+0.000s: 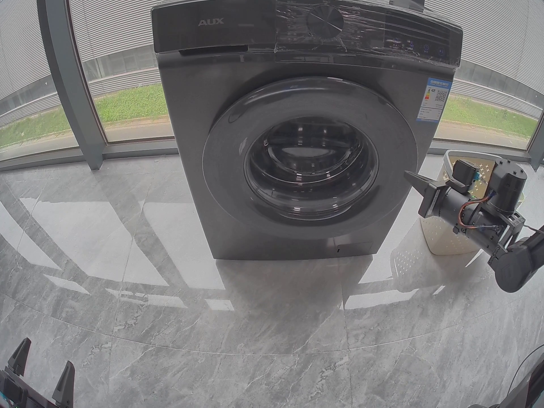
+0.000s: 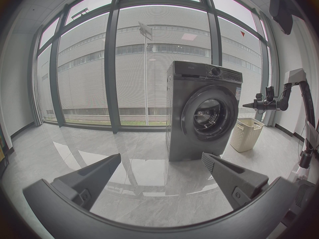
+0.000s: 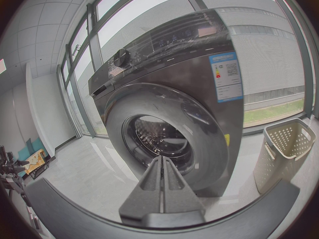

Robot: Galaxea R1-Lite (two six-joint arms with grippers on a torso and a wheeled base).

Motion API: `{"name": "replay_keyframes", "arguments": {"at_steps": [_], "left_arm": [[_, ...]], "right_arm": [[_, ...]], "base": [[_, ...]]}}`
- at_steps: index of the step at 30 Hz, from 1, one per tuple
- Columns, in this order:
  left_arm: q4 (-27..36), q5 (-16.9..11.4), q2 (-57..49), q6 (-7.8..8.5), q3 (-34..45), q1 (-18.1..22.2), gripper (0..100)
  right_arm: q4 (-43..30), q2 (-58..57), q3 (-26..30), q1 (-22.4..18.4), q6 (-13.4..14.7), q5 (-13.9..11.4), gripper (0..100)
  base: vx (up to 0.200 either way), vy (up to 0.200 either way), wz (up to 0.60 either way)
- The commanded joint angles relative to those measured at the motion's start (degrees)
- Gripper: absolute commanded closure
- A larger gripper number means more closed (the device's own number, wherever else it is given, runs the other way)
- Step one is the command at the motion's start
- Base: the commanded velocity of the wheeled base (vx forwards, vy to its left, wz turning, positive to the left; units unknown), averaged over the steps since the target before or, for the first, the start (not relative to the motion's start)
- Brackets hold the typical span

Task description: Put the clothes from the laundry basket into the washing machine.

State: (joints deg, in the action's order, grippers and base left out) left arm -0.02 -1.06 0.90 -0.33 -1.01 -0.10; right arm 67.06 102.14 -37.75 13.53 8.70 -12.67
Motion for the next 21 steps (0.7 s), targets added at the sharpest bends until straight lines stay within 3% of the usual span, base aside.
{"name": "replay_keyframes", "arguments": {"at_steps": [1,4,9,13,21], "left_arm": [[-0.1,0.0,-0.9,-0.11,1.0,0.0,0],[-0.1,0.0,-0.9,-0.02,1.0,0.0,0],[-0.1,0.0,-0.9,-0.02,1.0,0.0,0],[-0.1,0.0,-0.9,-0.02,1.0,0.0,0],[0.0,-0.1,-0.9,-0.02,1.0,0.0,0]], "right_arm": [[0.1,3.6,-2.9,0.2,0.0,0.2,100],[0.1,4.8,-5.6,0.2,-0.4,1.8,100],[0.1,5.4,-8.4,0.2,-1.0,2.0,100],[0.2,5.4,-10.5,0.2,-1.1,3.6,100],[0.2,5.1,-10.3,0.2,-1.1,3.9,100]], "base": [[0.200,0.000,0.00],[0.200,0.000,0.00],[0.200,0.000,0.00],[0.000,0.000,0.00],[0.000,0.000,0.00]]}}
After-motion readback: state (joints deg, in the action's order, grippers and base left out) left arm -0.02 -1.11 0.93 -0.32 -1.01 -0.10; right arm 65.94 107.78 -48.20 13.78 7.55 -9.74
